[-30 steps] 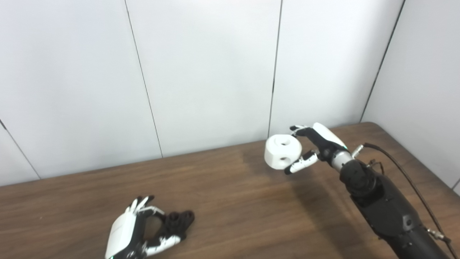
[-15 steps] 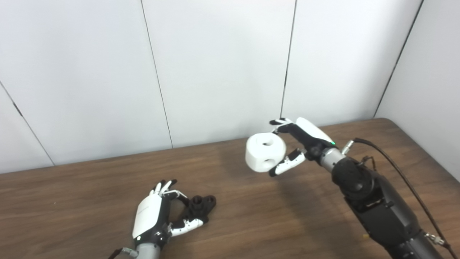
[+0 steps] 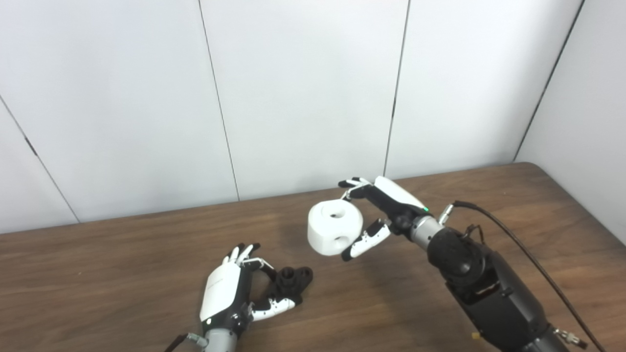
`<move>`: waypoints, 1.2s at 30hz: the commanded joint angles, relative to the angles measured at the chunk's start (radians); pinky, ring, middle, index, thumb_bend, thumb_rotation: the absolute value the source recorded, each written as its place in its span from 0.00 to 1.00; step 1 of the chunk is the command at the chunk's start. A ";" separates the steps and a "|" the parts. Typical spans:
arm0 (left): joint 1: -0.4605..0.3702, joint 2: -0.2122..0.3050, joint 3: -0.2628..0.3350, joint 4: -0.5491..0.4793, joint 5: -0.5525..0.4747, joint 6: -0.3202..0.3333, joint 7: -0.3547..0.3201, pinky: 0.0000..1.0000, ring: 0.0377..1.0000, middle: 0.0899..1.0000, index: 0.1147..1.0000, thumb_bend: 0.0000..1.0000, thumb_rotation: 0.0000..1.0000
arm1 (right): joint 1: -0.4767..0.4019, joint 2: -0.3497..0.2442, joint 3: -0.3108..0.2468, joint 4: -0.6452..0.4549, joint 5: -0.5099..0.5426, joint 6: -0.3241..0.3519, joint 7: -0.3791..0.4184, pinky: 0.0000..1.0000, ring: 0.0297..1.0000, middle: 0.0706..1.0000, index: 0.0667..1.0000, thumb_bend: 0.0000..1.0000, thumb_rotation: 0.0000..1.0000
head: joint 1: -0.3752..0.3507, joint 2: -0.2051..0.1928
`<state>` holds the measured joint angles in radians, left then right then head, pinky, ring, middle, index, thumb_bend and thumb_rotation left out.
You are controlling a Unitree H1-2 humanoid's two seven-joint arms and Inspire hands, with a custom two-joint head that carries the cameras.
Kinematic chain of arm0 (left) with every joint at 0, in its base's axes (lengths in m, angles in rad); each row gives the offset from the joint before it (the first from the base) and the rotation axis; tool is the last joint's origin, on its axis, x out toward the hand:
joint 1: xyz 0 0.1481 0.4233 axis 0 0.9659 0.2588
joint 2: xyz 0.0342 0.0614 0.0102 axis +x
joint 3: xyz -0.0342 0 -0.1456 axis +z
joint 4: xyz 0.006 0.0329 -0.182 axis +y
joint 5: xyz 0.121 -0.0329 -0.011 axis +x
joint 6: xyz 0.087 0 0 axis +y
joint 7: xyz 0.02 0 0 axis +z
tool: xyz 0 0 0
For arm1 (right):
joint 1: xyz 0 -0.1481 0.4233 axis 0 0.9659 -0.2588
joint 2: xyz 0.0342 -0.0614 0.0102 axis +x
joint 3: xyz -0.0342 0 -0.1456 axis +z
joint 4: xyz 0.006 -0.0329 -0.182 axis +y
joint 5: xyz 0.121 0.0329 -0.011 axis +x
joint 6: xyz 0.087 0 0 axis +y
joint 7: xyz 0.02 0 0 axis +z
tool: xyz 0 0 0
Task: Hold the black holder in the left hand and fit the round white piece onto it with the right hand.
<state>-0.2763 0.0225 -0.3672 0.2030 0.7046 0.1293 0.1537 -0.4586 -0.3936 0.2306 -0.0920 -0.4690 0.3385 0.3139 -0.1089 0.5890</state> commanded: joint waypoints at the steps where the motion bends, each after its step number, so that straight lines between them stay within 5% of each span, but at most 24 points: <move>1: 0.024 -0.033 -0.042 0.026 -0.004 0.014 -0.041 1.00 1.00 0.92 0.41 0.52 0.05 | -0.043 0.006 0.000 -0.011 -0.002 -0.029 -0.008 0.99 1.00 0.93 0.44 0.51 0.13 | 0.002 0.003; 36: 0.034 -0.046 -0.066 -0.016 -0.009 0.053 -0.041 1.00 1.00 0.92 0.41 0.52 0.05 | 0.022 0.086 0.072 0.031 -0.002 -0.071 -0.011 1.00 1.00 0.93 0.44 0.51 0.13 | 0.039 0.033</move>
<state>-0.2682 0.0023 -0.3992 0.1788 0.7099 0.1809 0.1556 -0.4215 -0.3183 0.2948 -0.0504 -0.4643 0.2858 0.3058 -0.0690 0.6213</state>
